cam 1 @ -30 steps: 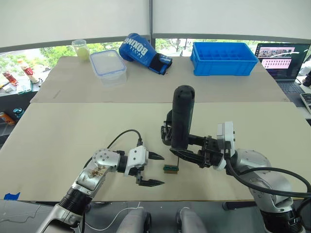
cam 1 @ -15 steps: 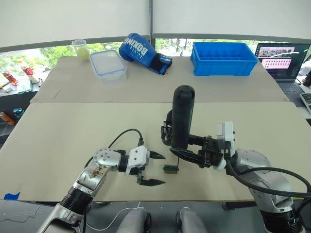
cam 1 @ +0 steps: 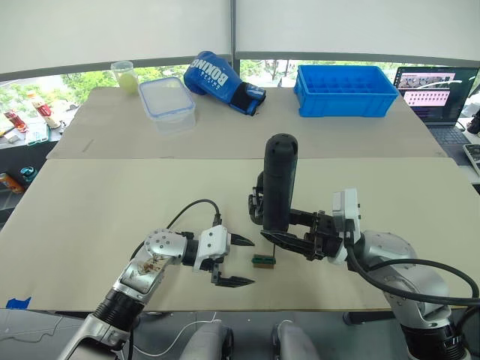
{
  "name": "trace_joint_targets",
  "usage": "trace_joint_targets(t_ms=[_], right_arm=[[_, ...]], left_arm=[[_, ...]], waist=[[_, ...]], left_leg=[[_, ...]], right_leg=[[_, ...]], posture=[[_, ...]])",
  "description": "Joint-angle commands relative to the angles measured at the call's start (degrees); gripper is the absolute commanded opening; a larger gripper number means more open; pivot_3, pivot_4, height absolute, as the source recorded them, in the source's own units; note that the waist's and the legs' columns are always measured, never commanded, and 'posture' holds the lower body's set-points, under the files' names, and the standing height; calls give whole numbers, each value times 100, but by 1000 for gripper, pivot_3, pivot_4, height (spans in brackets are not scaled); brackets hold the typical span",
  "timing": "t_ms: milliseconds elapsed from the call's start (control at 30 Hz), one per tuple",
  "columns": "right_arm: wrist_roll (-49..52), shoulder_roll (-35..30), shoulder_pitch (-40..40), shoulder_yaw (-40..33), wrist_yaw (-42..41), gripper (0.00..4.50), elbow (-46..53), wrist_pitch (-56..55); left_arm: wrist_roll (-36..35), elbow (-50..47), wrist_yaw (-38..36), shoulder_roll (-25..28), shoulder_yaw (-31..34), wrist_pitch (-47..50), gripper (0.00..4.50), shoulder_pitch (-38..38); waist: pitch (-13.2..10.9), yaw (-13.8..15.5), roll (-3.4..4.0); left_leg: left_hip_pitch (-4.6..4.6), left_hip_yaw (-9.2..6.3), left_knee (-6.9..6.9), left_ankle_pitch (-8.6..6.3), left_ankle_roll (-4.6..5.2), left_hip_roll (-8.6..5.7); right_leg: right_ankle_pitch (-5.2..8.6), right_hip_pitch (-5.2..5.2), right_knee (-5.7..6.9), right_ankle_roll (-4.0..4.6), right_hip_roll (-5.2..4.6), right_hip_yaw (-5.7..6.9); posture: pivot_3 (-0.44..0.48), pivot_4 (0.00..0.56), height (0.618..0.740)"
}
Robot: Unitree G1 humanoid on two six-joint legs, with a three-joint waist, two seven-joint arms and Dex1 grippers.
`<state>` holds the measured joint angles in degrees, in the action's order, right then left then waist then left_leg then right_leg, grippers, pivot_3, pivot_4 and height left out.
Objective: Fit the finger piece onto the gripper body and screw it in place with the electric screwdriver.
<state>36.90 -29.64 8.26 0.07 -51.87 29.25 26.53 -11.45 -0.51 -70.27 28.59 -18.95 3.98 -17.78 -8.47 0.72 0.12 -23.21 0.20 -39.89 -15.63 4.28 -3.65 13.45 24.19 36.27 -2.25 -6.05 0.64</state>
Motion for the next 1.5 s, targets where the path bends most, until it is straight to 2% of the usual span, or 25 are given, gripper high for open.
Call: trace_joint_targets(t_ms=[33,1500], right_arm=[[63,25,92,-49,-41,1919,174,-250],[104,-53,189,-54,-142,1919,132,-232]], left_arm=[[-60,-89,6,-24,38,-68,4500,-77],[-57,-83,20,-6,69,-104,4500,-67]], waist=[[0,0,0],[0,0,0]], left_leg=[[0,0,0,0,0,0],[0,0,0,0,0,0]], right_leg=[[0,0,0,0,0,0],[0,0,1,0,0,0]], posture=[[0,150,740],[0,150,740]])
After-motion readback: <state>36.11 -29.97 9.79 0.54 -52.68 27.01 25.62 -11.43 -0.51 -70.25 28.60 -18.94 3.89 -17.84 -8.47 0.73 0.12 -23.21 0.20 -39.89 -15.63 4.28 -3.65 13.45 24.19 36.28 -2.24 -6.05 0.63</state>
